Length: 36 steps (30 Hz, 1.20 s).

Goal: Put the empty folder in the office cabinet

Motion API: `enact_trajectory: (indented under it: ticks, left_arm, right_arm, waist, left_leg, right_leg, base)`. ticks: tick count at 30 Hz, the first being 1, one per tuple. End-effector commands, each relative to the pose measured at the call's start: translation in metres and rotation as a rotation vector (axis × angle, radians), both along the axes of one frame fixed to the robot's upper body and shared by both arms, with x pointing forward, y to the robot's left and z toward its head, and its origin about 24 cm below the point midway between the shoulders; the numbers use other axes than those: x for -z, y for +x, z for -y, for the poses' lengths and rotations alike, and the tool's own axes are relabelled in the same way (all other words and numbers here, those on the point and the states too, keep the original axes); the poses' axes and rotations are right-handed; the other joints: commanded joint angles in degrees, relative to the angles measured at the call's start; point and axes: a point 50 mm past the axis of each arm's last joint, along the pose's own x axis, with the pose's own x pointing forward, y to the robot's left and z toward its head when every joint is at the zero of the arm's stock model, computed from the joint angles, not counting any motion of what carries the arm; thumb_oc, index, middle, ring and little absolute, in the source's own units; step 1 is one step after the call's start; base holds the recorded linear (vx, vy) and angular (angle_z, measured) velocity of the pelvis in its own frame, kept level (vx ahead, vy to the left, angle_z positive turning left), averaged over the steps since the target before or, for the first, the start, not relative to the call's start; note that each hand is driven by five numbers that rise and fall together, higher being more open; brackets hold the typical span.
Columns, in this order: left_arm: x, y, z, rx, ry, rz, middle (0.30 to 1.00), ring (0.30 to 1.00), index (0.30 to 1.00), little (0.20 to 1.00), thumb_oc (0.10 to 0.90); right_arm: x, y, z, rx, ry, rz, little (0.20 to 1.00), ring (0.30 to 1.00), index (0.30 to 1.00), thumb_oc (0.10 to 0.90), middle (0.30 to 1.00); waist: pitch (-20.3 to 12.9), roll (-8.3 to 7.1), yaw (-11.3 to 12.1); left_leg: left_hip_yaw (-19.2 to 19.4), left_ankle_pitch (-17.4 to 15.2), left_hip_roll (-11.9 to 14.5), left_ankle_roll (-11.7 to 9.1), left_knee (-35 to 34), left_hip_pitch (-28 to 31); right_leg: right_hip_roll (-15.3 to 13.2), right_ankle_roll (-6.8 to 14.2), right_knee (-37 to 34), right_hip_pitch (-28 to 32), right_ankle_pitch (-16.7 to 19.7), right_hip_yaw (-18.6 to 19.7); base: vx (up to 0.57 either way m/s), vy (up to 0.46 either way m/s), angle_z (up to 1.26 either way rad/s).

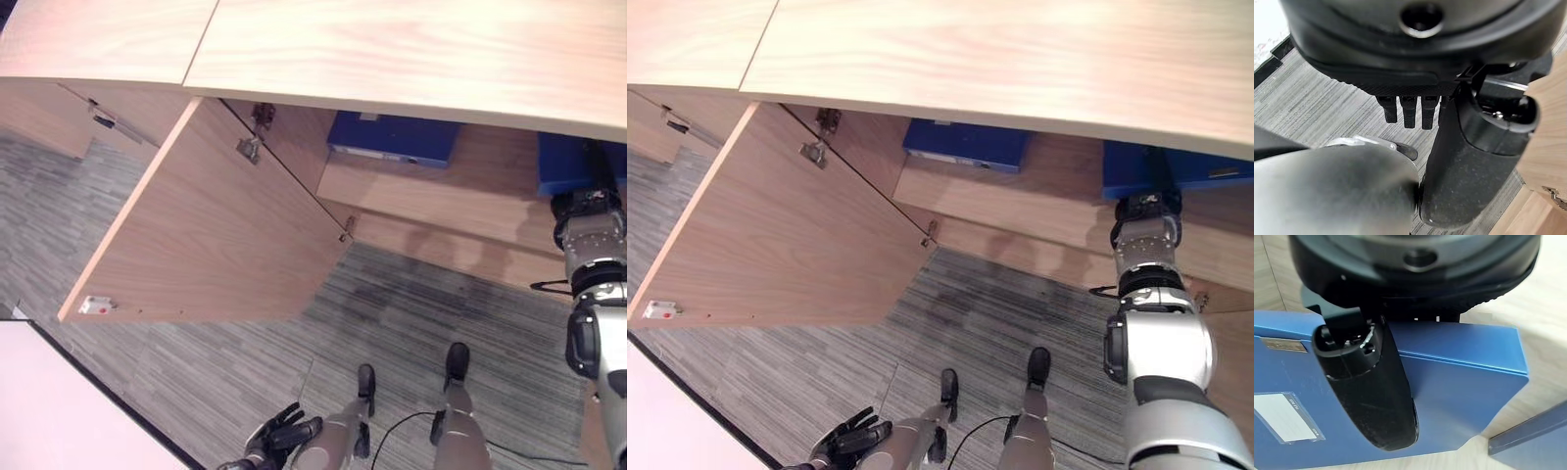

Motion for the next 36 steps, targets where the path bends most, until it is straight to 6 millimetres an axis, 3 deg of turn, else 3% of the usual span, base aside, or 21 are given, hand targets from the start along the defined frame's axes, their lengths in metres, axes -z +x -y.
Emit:
enact_trajectory:
  ticks: [1, 5, 11, 17, 20, 26, 30, 34, 36]
  left_arm:
    - [0.026, -0.093, -0.057, -0.002, 0.231, -0.375, 0.9, 0.9, 0.9, 0.9, 0.8]
    - [0.027, -0.103, -0.064, -0.007, 0.246, -0.41, 0.9, 0.9, 0.9, 0.9, 0.8]
    - [0.027, -0.105, -0.066, 0.02, 0.25, -0.427, 0.9, 0.9, 0.9, 0.9, 0.8]
    - [0.027, -0.098, -0.066, 0.064, 0.253, -0.412, 0.9, 0.9, 0.9, 0.9, 0.8]
    - [0.027, -0.099, -0.066, 0.072, 0.246, -0.41, 0.9, 0.9, 0.9, 0.9, 0.8]
    - [0.028, -0.103, -0.066, 0.082, 0.252, -0.428, 0.9, 0.9, 0.9, 0.9, 0.8]
    - [0.029, -0.101, -0.062, 0.104, 0.238, -0.428, 0.9, 0.9, 0.9, 0.9, 0.8]
    - [0.03, -0.098, -0.061, 0.119, 0.243, -0.425, 0.9, 0.9, 0.9, 0.9, 0.8]
    - [0.03, -0.098, -0.061, 0.11, 0.244, -0.423, 0.9, 0.9, 0.9, 0.9, 0.8]
  right_arm:
    - [-0.104, -0.033, 0.048, 0.164, -0.133, 0.302, 0.9, 0.9, 0.9, 0.8, 0.9]
    - [-0.105, -0.041, 0.059, 0.138, -0.276, 0.211, 0.9, 0.9, 0.9, 0.8, 0.9]
    - [-0.094, -0.038, 0.059, 0.063, -0.431, 0.04, 0.9, 0.9, 0.9, 0.8, 0.9]
    - [-0.081, -0.022, 0.04, -0.117, -0.673, -0.158, 0.9, 0.9, 0.9, 0.8, 0.9]
    - [-0.084, -0.021, 0.038, -0.164, -0.822, -0.244, 0.9, 0.9, 0.9, 0.8, 0.9]
    - [-0.079, -0.019, 0.033, -0.223, -0.916, -0.284, 0.9, 0.9, 0.9, 0.8, 0.9]
    - [-0.06, -0.026, 0.044, -0.272, -1.048, -0.506, 0.9, 0.9, 0.9, 0.8, 0.9]
    - [-0.046, -0.03, 0.05, -0.279, -1.034, -0.556, 0.9, 0.9, 0.9, 0.8, 0.9]
    - [-0.049, -0.032, 0.052, -0.26, -1.034, -0.55, 0.9, 0.9, 0.9, 0.8, 0.9]
  waist:
    - [-2.67, -1.3, 2.92]
    - [-2.49, -0.97, 3.96]
    - [-2.31, -0.81, 3.91]
    - [-2.03, -1.02, 3.3]
    - [-1.86, -1.26, 2.46]
    - [-1.75, -1.53, 1.73]
    - [-1.78, -2.05, 0.52]
    - [-1.63, -2.3, -0.2]
    - [-1.61, -2.37, -0.41]
  left_leg:
    - [-10.81, 2.55, -0.15, -3.47, -0.54, -1.86]
    - [-11.78, 2.83, -0.42, -3.89, -0.54, -1.72]
    - [-12.15, 3.01, -0.57, -4.04, -0.54, -1.67]
    - [-11.76, 3.39, -0.63, -4.09, -0.54, -1.57]
    - [-11.45, 3.64, -0.61, -4.16, -0.54, -1.76]
    - [-11.22, 3.78, -0.61, -4.21, -0.54, -1.71]
    - [-11.1, 3.95, -0.5, -4.2, -0.54, -1.81]
    - [-10.96, 4.05, -0.62, -4.12, -0.54, -1.88]
    - [-10.9, 4.06, -0.71, -4.11, -0.54, -1.88]
  right_leg:
    - [-0.15, 1.24, 14.67, 1.64, -18.92, -6.54]
    - [-0.5, 1.21, 14.49, 2.4, -18.87, -7.42]
    - [-0.71, 1.17, 14.07, 2.94, -18.49, -7.83]
    - [-0.71, 1.03, 13.54, 3.21, -17.88, -7.44]
    - [-0.65, 1.1, 13.04, 3.3, -17.34, -7.2]
    - [-0.52, 1.03, 12.73, 3.45, -17.03, -7.05]
    - [-0.3, 0.94, 12.11, 3.68, -16.57, -6.78]
    - [-0.13, 0.8, 11.43, 4.03, -16.27, -6.57]
    - [-0.1, 0.78, 11.22, 4.06, -16.16, -6.41]
  base:
    - [-0.02, -0.069, 0.46]
    - [-0.01, -0.023, 0.3]
    - [-0.01, -0.001, 0.04]
    - [0.0, 0.0, 0.0]
    - [0.0, 0.0, 0.0]
    - [-0.02, 0.005, -0.07]
    - [0.0, 0.0, 0.0]
    - [-0.02, -0.003, -0.03]
    - [-0.01, 0.006, -0.02]
